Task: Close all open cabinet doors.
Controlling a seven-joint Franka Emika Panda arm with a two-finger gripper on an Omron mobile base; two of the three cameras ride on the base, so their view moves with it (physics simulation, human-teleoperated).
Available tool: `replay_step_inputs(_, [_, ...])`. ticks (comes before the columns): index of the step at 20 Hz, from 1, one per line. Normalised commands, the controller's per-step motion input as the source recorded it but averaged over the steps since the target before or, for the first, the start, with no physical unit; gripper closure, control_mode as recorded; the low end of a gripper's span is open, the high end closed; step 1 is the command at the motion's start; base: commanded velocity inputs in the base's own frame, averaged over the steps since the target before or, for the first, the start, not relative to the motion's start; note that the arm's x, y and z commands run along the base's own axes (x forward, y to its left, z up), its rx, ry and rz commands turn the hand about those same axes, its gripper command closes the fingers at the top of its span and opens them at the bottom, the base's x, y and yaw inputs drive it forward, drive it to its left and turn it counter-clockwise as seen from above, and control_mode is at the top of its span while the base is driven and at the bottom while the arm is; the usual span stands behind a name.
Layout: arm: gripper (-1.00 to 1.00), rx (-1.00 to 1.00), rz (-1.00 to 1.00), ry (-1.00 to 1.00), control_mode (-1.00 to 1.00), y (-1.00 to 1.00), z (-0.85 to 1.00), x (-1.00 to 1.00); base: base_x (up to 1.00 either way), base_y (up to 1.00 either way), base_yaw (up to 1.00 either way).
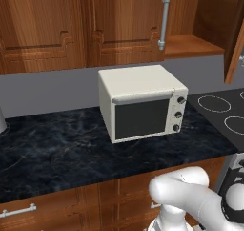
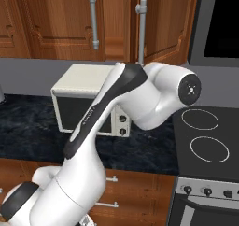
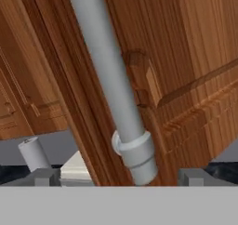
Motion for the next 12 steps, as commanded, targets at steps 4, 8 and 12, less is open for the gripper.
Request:
replay_step_inputs(4, [-1.00, 0.00, 0.08, 0.00, -1.00, -0.07, 0.00, 0.47, 0.00, 0.00, 0.00])
replay_step_inputs(8, [-1.00, 0.00, 0.02, 0.00, -1.00, 0.01, 0.00, 0.60, 0.00, 0.00, 0.00])
replay_step_inputs(12, [-1.00, 0.00, 0.00, 0.00, -1.00, 0.13, 0.00, 0.66, 0.00, 0.00, 0.00])
